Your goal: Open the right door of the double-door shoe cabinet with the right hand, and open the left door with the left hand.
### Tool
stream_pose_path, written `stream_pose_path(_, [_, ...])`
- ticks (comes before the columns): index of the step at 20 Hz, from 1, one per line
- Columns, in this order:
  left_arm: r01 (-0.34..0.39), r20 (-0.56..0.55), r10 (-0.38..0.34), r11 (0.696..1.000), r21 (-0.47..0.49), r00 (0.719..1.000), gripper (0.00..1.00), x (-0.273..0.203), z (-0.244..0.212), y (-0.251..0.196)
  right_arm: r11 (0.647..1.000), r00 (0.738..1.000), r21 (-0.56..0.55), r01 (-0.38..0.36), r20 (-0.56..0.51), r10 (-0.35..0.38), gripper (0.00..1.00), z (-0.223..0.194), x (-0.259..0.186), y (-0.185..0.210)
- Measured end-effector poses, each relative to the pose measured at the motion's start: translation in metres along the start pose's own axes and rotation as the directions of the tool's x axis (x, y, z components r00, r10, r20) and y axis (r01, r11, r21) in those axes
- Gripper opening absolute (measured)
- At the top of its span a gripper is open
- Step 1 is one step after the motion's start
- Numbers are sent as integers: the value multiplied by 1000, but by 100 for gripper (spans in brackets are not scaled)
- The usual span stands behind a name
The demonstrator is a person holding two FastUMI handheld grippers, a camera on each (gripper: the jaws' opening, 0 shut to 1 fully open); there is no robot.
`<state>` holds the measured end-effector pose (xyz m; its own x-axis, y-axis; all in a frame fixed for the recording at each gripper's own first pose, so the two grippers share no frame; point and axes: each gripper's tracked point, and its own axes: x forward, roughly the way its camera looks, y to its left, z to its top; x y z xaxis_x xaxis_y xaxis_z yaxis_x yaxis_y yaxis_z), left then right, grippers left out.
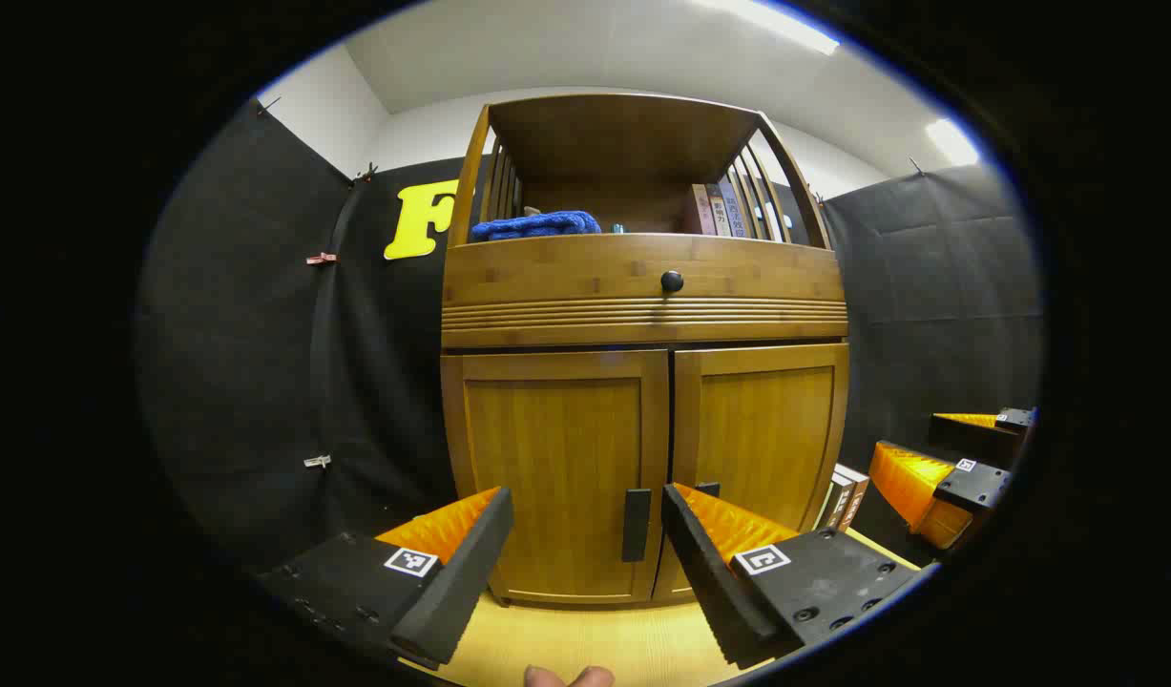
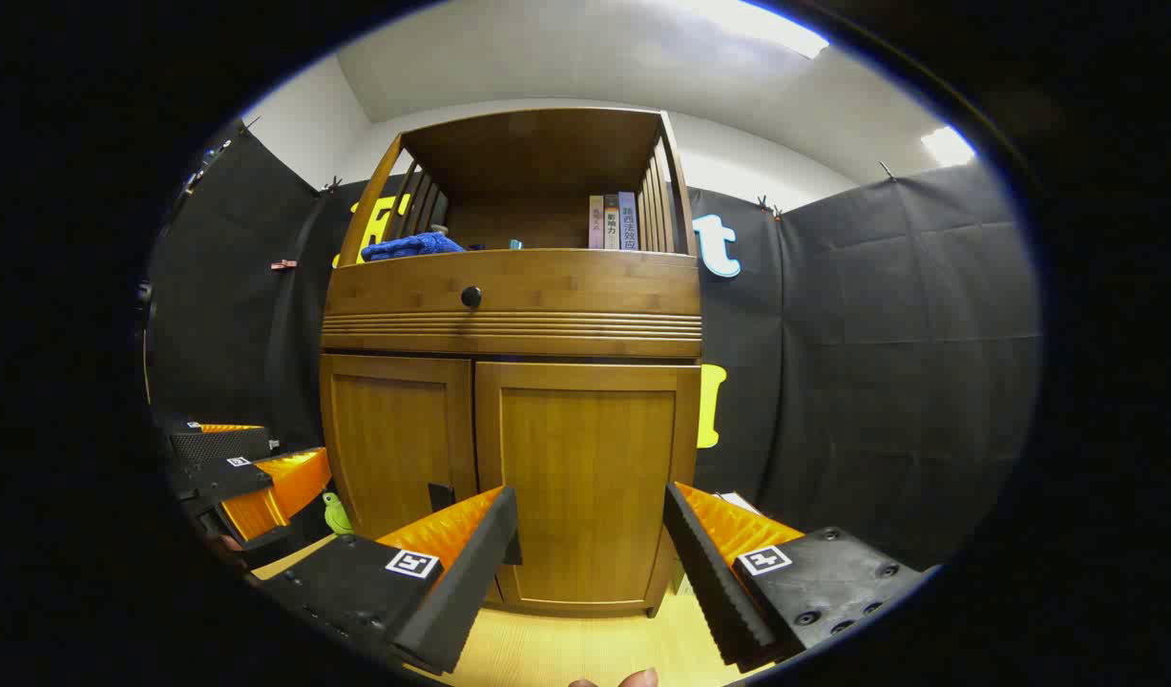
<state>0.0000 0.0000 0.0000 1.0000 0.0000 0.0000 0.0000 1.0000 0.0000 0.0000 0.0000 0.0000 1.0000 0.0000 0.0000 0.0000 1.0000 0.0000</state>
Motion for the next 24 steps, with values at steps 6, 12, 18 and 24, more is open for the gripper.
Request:
stream_pose_path(6, [-5,4,5,1000,8,1000,96,1,-3,0,999,1000,17,-31,-6,31,99,0,-2,8])
stream_pose_path(12, [-4,6,4,1000,5,1000,96,-1,-3,2,999,1000,22,-31,2,31,97,2,-4,6])
stream_pose_path(18, [1,2,-1,1000,12,1000,97,-4,-6,1,999,999,22,-35,-3,35,97,-3,-6,10])
stream_pose_path(24, [1,6,-1,1000,30,1000,96,-4,-8,7,997,998,43,-60,-31,61,99,-19,0,29])
